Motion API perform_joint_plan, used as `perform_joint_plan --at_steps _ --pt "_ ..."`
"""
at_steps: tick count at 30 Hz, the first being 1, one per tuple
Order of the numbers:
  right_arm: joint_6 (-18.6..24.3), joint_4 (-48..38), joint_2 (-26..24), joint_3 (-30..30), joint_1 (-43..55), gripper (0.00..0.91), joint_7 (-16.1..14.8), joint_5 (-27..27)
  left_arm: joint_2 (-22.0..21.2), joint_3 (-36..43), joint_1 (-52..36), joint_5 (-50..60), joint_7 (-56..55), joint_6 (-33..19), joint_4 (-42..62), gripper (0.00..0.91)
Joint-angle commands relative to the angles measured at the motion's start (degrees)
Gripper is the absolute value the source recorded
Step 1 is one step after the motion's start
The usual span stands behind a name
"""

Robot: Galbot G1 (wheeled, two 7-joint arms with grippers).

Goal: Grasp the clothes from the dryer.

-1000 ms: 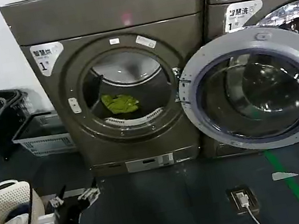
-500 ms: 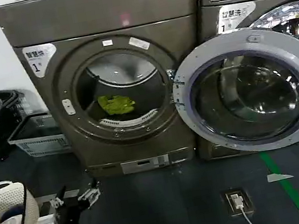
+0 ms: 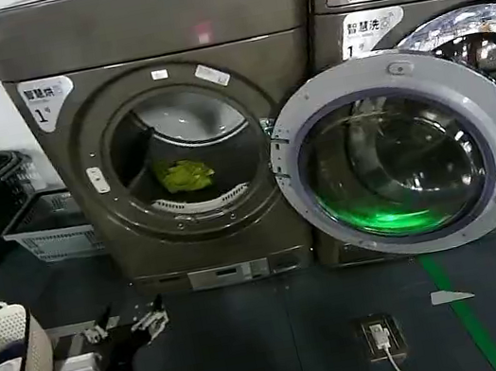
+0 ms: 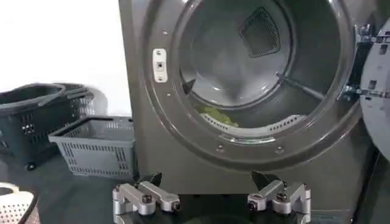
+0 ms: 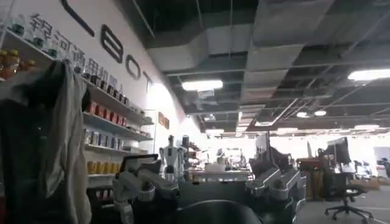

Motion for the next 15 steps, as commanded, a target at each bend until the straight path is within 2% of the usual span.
perform_joint_plan --at_steps 1,11,15 --pt "2.2 -0.2 0.3 0.2 0.0 0.907 1.5 0.2 0.1 -0.1 0.0 2.8 2.8 2.8 -0.2 0.907" --pt "2.6 -0.6 0.3 1.0 -0.2 0.907 2.7 1.4 -0.4 1.7 -1.4 4.7 2.5 2.8 -0.3 0.907" --pt "2.6 -0.5 0.3 0.9 0.0 0.907 2.8 1.5 -0.6 1.6 -1.7 0.7 1.5 2.8 -0.2 0.907"
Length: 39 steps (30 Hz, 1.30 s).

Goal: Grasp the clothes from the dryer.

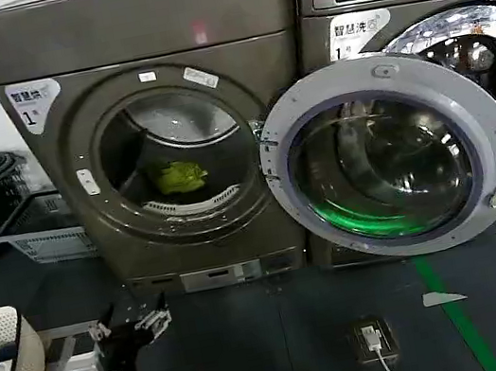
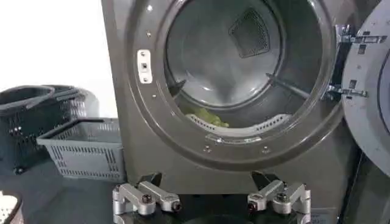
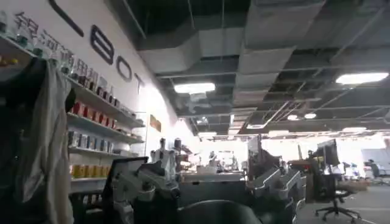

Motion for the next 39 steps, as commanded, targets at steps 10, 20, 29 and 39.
perform_joint_plan --at_steps 10,20,29,39 --pt "0.7 -0.1 0.8 0.4 0.2 0.907 0.4 0.4 0.5 0.8 -0.7 0.3 -4.7 2.8 0.1 0.907" --pt "0.9 0.0 0.9 0.4 0.2 0.907 0.3 0.5 0.4 0.5 -0.8 1.4 -3.3 2.8 0.5 0.907" --pt "0.8 0.2 1.2 0.2 0.2 0.907 0.3 0.5 0.5 0.6 -0.7 0.3 -4.1 2.8 0.5 0.907" --pt "0.9 0.3 1.5 -0.1 0.4 0.907 0.3 0.5 0.5 0.8 -0.5 0.0 -4.1 2.8 0.7 0.907"
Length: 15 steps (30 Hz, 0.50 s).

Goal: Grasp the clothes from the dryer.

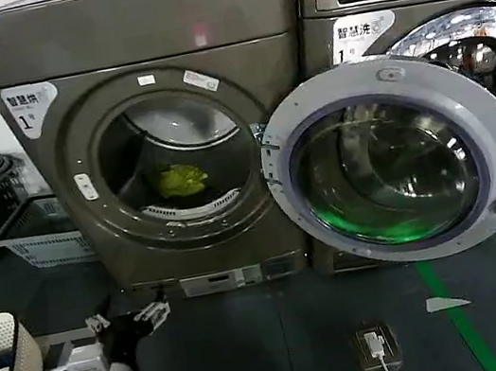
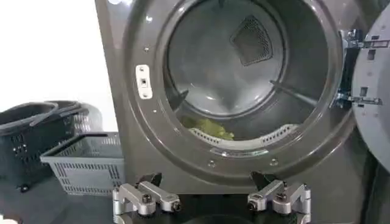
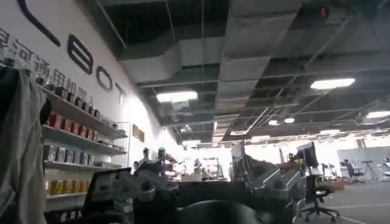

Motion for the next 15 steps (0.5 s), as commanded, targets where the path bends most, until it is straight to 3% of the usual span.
perform_joint_plan --at_steps 1,15 --pt "0.0 0.1 0.0 -0.1 0.1 0.907 0.0 0.0 0.0 0.0 0.1 -0.2 -0.2 2.8 0.2 0.907" --pt "0.0 0.5 0.3 -0.3 0.2 0.907 0.1 0.0 0.0 0.1 0.3 -0.4 -0.2 2.8 0.2 0.907"
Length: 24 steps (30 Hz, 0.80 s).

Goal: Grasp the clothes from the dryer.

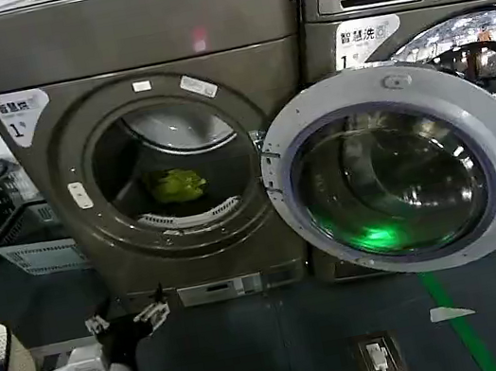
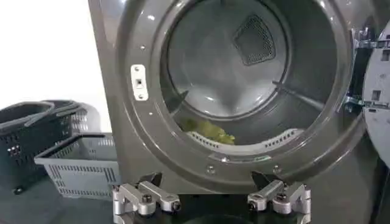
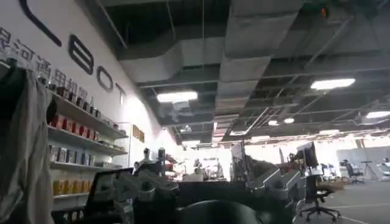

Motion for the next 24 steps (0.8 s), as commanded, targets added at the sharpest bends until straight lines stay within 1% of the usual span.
perform_joint_plan --at_steps 1,24 --pt "0.0 0.3 0.1 -0.2 0.1 0.907 0.0 0.0 0.1 0.1 0.1 -0.3 0.0 2.8 0.0 0.907" --pt "0.0 -0.2 0.0 -0.1 0.1 0.907 0.4 0.1 0.3 0.3 0.1 -1.3 0.3 2.8 0.4 0.907"
